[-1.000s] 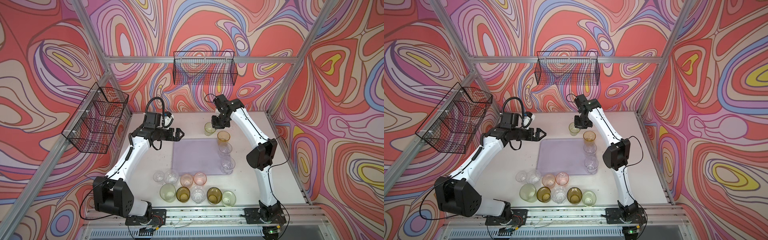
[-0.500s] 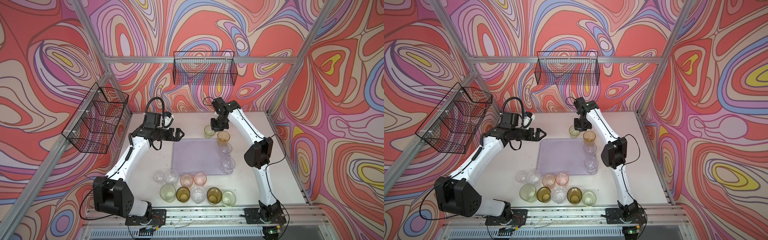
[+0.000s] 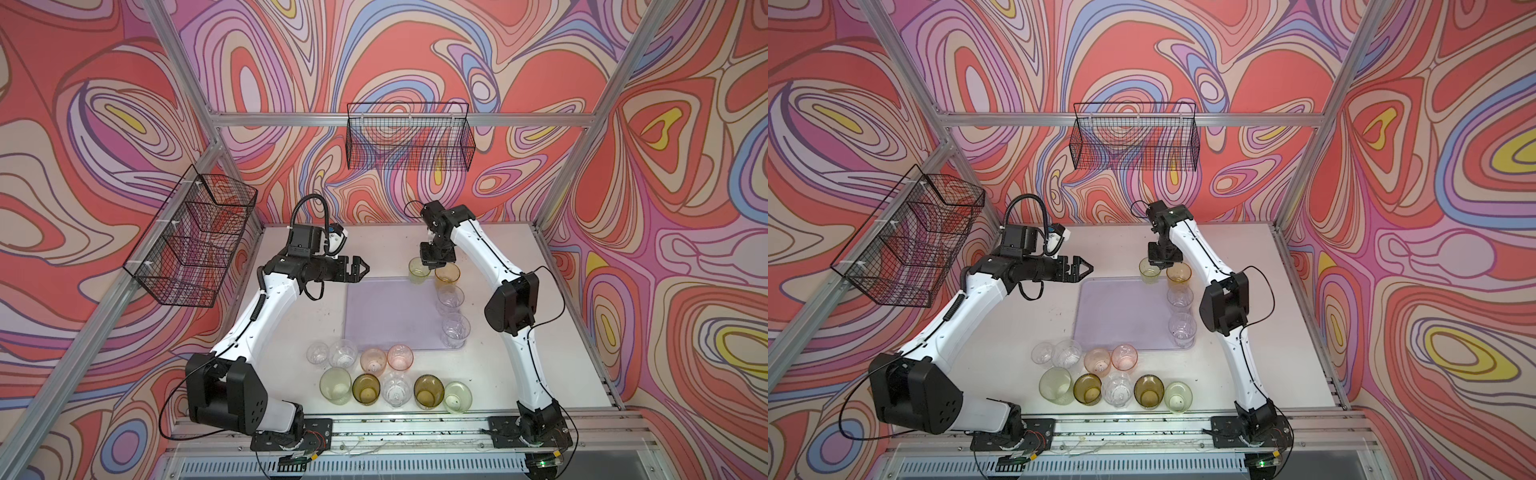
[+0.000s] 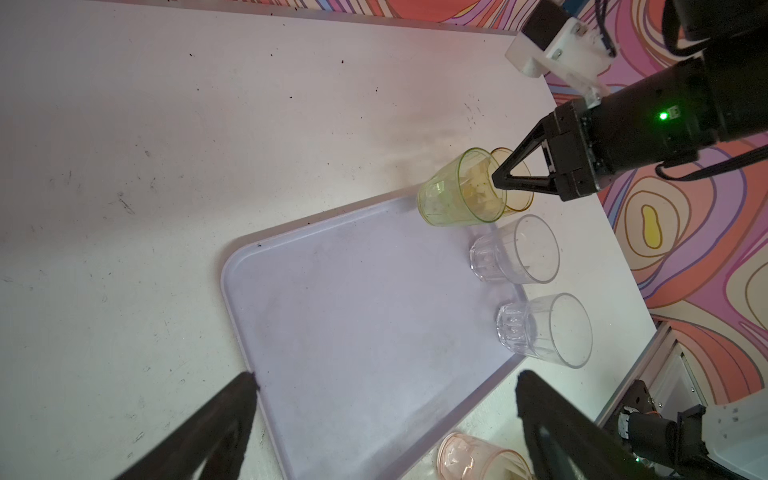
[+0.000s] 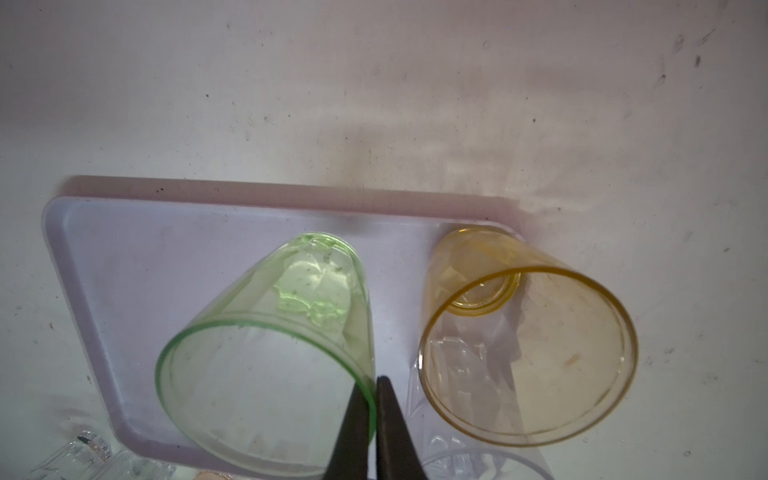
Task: Place the glasses into the tray
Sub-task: 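Lower the light-green glass beside the yellow cup at the tray's far corner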
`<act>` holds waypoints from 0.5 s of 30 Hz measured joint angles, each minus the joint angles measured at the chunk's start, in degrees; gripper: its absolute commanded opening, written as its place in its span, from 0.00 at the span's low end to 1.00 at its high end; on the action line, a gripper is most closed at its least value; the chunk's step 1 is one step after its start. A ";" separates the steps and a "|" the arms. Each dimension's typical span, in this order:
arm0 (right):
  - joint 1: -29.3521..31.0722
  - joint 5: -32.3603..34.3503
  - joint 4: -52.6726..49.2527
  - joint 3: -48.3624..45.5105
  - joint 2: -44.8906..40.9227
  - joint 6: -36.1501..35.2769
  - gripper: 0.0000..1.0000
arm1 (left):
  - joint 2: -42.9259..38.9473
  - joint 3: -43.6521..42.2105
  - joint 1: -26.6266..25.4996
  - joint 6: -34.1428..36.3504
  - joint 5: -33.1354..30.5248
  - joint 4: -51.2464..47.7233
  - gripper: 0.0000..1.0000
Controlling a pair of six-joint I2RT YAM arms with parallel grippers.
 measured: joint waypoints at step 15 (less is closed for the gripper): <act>0.00 0.94 -0.02 -2.08 1.42 0.66 0.00 | -0.04 -0.20 0.00 -0.02 0.39 0.02 0.99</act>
